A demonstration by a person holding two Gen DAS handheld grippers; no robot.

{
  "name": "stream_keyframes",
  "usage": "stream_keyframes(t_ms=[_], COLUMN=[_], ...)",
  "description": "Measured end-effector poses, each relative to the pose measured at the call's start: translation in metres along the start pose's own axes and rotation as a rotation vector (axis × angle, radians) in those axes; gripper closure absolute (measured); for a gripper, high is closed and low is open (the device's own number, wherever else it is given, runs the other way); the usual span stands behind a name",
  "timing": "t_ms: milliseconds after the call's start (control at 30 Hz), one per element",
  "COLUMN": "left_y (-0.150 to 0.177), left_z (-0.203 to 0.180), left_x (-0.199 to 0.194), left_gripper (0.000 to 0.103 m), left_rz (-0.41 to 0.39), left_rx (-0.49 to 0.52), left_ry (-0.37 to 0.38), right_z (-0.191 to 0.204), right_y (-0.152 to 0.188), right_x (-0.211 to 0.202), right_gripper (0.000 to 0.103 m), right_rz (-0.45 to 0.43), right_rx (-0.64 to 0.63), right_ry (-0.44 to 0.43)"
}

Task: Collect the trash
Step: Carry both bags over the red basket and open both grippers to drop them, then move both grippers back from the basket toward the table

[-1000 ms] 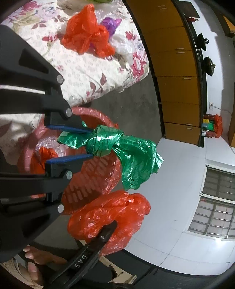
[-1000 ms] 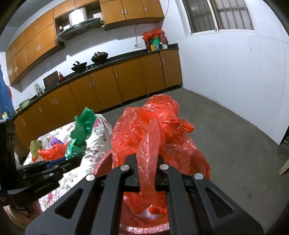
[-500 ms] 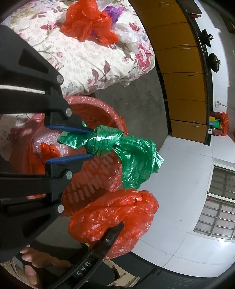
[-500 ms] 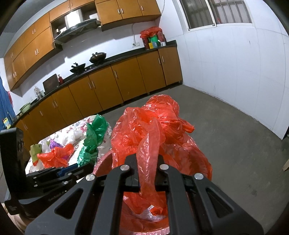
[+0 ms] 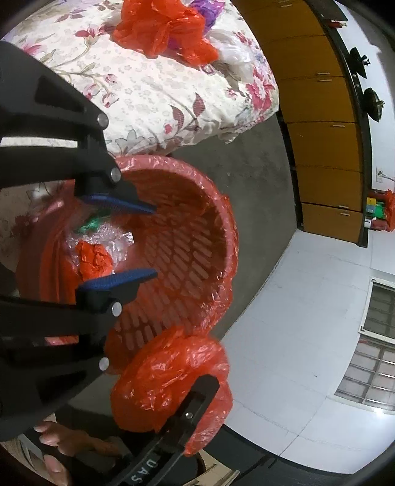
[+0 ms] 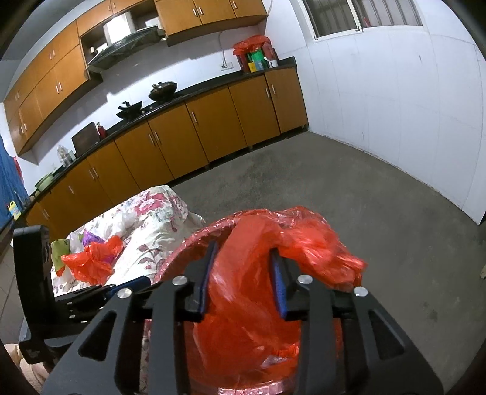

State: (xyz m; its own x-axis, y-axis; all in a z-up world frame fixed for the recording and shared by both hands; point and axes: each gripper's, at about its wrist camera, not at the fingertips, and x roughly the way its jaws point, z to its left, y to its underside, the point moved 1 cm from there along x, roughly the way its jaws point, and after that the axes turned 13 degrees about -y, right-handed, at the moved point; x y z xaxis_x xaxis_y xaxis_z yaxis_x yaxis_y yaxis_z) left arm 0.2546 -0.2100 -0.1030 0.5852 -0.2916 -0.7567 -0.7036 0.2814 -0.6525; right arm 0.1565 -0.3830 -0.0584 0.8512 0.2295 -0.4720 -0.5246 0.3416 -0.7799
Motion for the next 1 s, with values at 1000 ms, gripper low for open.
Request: stream_keyframes(t_ms=[1000], left_y=[0.001], left_z=[0.064], left_x=[-0.035], left_gripper=[0.061], left_rz=[-0.062], left_rx=[-0.112], left_ry=[-0.109], right_z=[0.035], right_y=[0.02], right_x=[0.019], right_gripper=[0.053], right_rz=[0.163], right_rx=[-0.141], right_ry=[0.03])
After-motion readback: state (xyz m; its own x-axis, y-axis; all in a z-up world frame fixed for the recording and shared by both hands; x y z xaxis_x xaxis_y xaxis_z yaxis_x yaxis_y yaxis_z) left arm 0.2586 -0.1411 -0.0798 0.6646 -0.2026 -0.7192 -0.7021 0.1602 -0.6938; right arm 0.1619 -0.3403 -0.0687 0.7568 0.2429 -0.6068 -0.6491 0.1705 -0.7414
